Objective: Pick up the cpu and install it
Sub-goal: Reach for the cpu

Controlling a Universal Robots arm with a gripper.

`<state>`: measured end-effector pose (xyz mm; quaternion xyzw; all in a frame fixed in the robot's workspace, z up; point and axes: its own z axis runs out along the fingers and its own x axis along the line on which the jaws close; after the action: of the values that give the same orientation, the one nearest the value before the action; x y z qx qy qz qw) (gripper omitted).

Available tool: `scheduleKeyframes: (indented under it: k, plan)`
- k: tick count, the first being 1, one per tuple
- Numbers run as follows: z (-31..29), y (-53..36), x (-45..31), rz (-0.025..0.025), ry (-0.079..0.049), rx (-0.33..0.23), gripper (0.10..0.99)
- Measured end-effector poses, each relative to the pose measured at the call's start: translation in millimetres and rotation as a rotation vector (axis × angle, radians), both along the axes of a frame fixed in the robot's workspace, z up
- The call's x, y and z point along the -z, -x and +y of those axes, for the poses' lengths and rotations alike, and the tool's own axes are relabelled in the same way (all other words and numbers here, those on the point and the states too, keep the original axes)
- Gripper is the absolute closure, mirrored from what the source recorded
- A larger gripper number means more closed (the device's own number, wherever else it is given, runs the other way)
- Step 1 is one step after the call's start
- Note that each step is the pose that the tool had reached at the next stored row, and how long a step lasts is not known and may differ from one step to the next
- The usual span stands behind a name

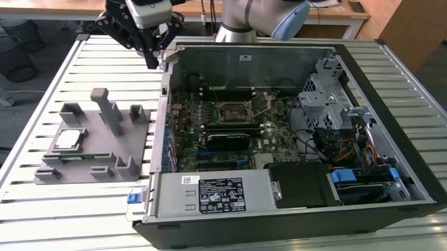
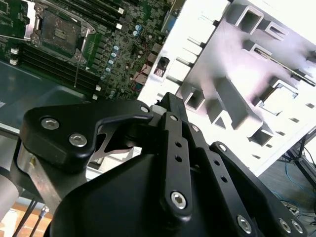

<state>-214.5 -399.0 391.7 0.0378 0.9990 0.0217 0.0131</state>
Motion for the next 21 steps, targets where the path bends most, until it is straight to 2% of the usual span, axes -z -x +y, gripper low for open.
scheduleKeyframes:
  k: [6,21]
  plan:
    - [0.0,10.2,0.5,-0.0001,0.000,0.000,0.980]
    - [0.0,25.6,1.6,0.0003,0.000,0.000,0.980]
